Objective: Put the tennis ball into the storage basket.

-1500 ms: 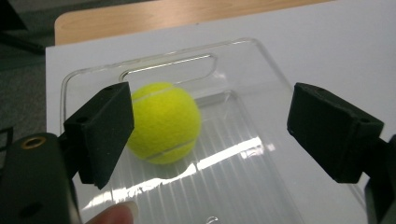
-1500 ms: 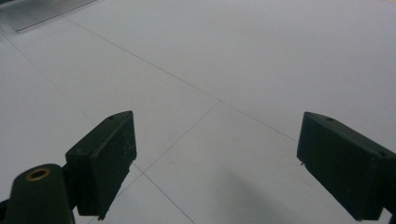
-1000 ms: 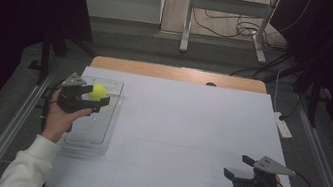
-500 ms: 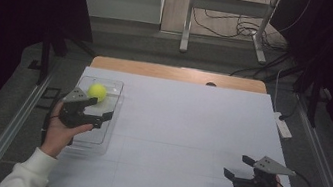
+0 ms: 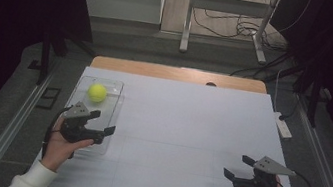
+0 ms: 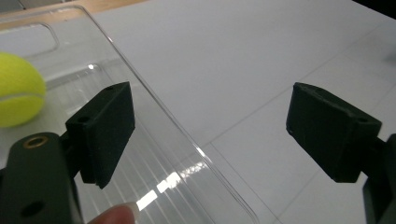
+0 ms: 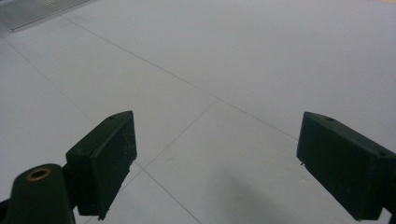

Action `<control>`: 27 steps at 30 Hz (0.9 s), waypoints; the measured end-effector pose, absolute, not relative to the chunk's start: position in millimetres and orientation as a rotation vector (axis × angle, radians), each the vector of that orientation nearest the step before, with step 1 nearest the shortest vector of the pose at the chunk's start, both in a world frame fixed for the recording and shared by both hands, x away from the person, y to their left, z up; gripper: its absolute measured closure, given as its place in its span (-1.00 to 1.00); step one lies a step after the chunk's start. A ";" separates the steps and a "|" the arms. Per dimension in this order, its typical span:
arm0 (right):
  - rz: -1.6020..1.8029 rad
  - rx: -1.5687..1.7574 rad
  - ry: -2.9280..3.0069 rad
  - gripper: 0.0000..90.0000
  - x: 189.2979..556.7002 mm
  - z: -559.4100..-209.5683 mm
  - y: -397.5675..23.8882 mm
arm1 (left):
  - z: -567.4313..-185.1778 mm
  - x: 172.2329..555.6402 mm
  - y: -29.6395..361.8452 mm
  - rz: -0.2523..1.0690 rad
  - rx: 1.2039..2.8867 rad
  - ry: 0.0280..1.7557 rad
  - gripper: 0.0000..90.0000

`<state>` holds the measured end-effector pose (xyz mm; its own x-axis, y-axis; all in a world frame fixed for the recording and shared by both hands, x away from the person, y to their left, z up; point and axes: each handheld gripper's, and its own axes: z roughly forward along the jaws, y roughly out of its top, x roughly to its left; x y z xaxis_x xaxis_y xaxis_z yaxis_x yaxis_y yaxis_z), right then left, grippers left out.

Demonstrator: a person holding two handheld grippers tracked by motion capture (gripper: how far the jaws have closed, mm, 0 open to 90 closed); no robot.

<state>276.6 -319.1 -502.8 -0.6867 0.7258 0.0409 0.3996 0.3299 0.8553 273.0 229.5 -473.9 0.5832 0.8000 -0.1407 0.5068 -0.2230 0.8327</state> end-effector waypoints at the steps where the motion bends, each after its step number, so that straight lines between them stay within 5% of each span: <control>1: 1.298 1.000 2.251 -0.72 276.6 -502.7 -319.1 | -475.5 270.6 229.4 0.404 1.888 1.054 -0.63; 27: 1.311 0.993 2.243 -0.72 275.7 -501.3 -319.9 | -488.6 251.4 229.4 0.402 1.882 1.052 -0.64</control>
